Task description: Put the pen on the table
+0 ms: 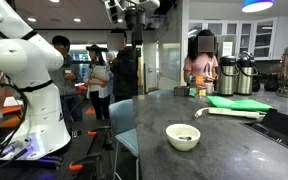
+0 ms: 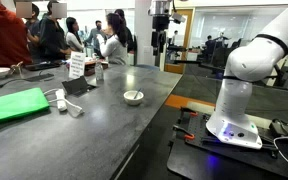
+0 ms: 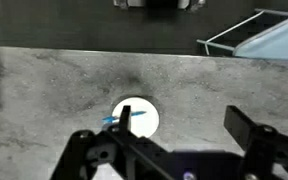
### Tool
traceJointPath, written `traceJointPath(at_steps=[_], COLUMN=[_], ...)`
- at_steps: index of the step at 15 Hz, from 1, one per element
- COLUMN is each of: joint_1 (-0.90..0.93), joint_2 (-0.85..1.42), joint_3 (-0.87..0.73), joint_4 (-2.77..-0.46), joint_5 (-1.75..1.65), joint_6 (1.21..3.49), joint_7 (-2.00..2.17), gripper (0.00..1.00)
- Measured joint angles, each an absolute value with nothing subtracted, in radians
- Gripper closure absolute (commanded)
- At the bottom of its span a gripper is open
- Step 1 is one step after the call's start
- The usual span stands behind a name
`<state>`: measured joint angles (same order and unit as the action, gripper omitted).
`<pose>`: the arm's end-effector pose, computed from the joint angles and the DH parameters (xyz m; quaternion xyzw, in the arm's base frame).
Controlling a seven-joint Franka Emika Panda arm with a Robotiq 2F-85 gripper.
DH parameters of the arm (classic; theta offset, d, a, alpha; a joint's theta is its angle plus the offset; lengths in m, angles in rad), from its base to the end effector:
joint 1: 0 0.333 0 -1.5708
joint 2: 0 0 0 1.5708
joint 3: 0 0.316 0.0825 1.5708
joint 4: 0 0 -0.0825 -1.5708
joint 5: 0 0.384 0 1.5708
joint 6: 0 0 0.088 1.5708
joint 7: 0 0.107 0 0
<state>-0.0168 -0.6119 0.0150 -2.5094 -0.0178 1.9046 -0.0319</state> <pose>0.3649 -0.0016 0.4876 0.9998 0.0166 0.0033 0.0128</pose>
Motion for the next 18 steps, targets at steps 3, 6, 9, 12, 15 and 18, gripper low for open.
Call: traceJointPath(at_steps=[3, 6, 9, 12, 15, 18], joint_1=[-0.017, -0.017, -0.017, -0.017, -0.022, -0.042], joint_2=[-0.612, -0.612, -0.612, -0.612, -0.598, -0.545], joint_3=[0.015, 0.015, 0.015, 0.015, 0.026, 0.064], joint_4=[-2.509, -2.509, -2.509, -2.509, -2.506, -2.506], joint_5=[-0.018, -0.018, -0.018, -0.018, -0.023, -0.027], joint_6=[1.905, 1.905, 1.905, 1.905, 1.926, 1.975], joint_7=[-0.032, -0.032, -0.032, -0.032, 0.058, 0.235], gripper=[0.0, 0.0, 0.0, 0.0, 0.0, 0.0])
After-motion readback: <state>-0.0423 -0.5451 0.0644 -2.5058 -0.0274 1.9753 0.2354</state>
